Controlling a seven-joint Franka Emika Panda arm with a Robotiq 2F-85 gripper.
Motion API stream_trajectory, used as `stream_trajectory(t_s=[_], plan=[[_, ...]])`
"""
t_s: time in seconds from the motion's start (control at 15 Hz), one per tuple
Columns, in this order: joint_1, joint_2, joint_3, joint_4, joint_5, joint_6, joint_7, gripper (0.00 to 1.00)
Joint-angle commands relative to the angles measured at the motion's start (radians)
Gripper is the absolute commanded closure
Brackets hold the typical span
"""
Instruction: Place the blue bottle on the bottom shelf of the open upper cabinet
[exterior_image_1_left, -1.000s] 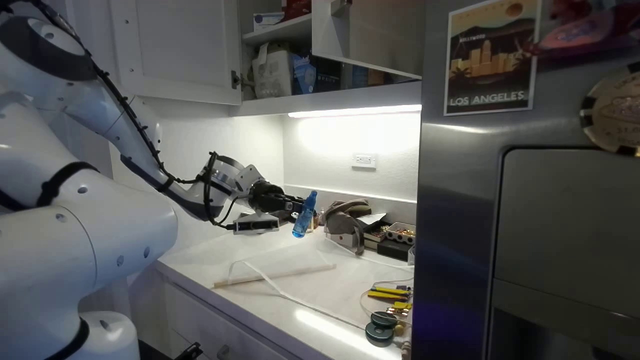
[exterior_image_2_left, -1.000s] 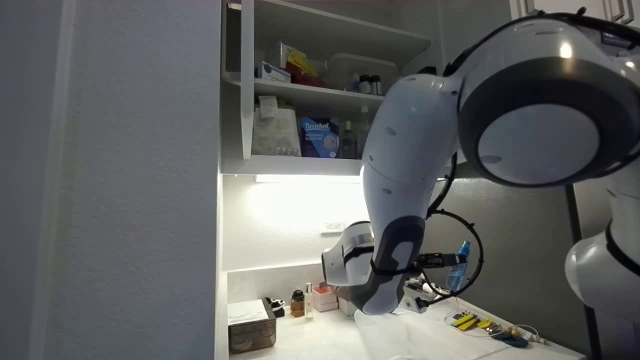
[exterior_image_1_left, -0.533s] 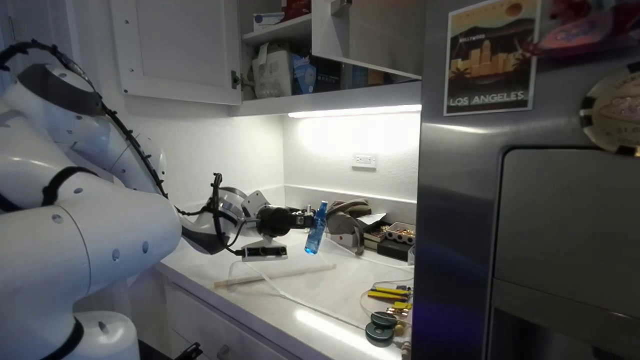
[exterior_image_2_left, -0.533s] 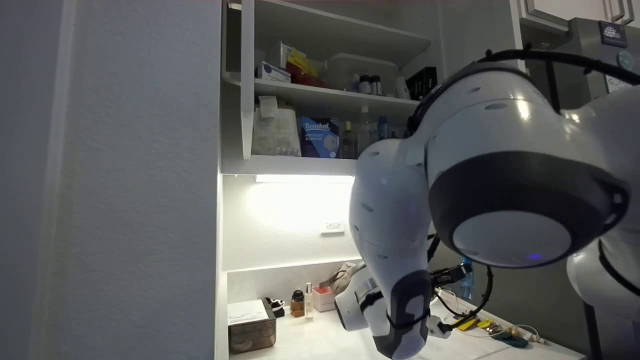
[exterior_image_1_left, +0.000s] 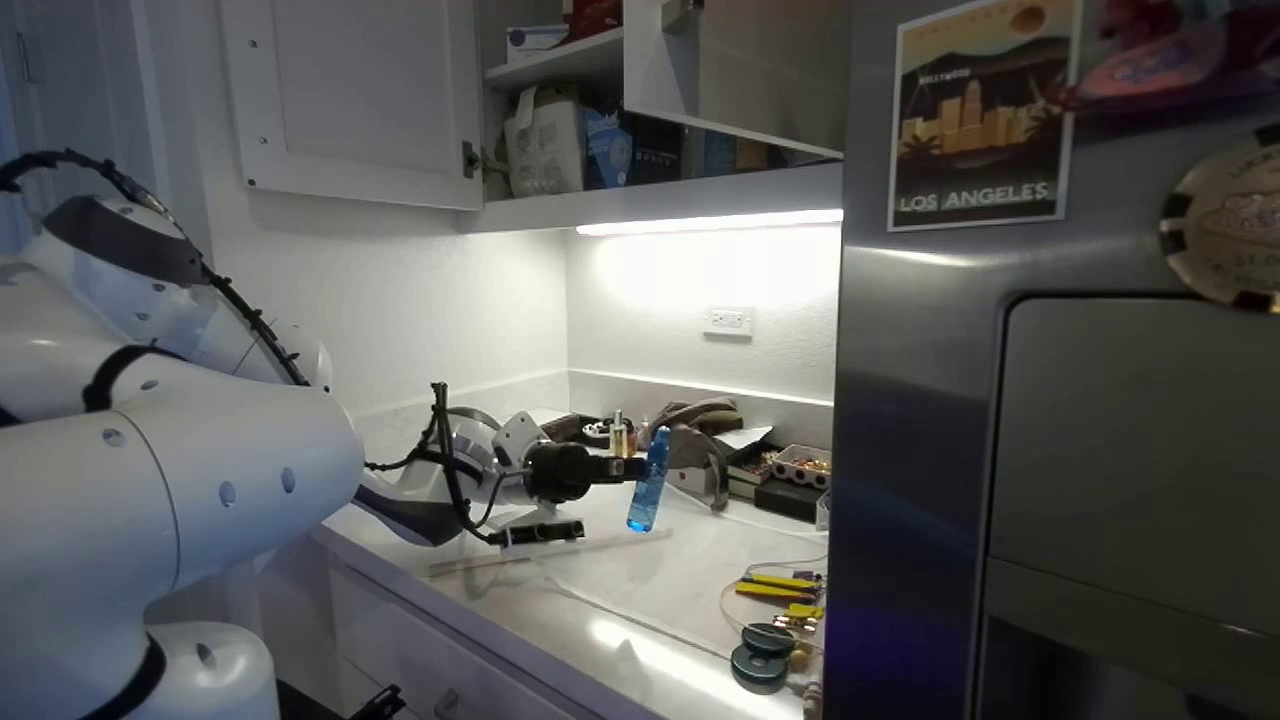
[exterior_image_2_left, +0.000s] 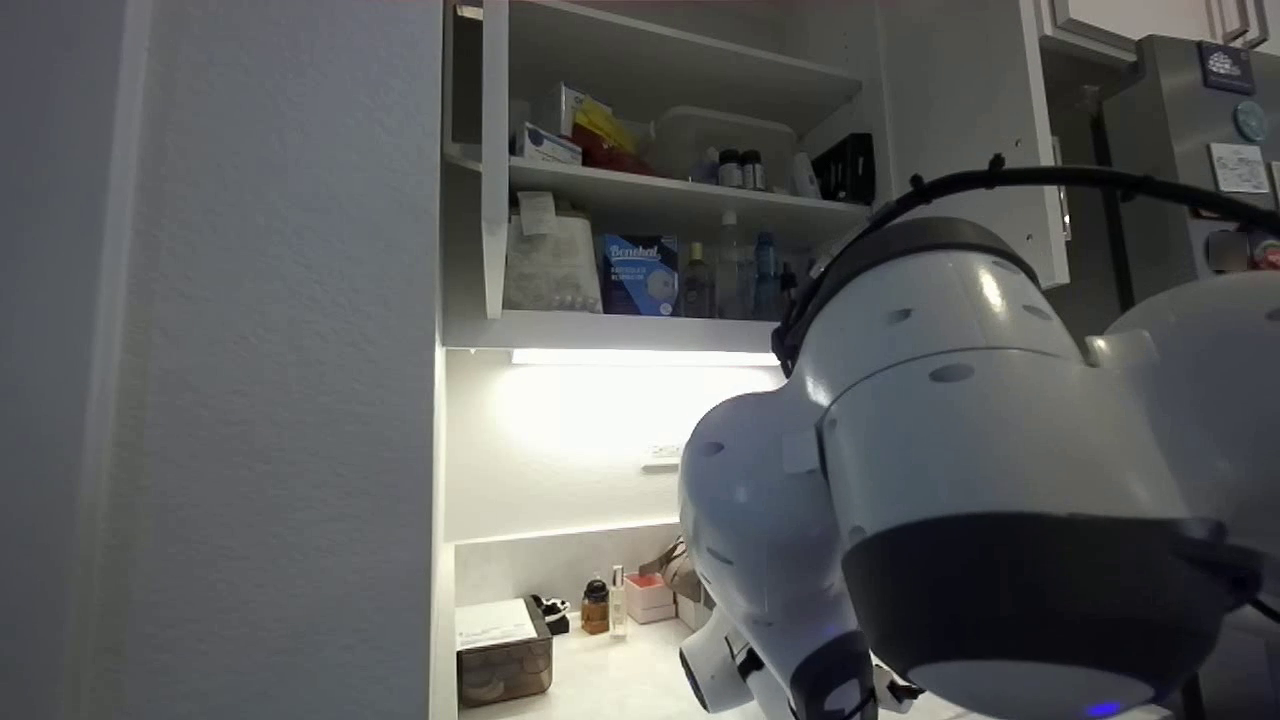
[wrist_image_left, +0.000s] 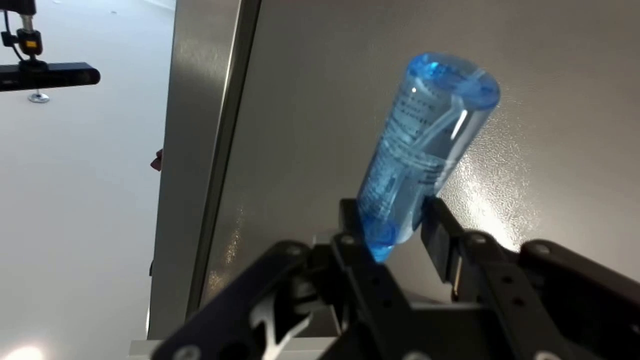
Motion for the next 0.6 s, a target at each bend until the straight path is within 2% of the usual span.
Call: stream_trajectory(t_s=[0.0, 0.53], plan=[[0.008, -0.082, -0.012, 0.011, 0.061, 0.050, -0.047, 0.89], [0.044, -0.202, -0.004, 0.013, 0.162, 0.095, -0.092, 0.89]])
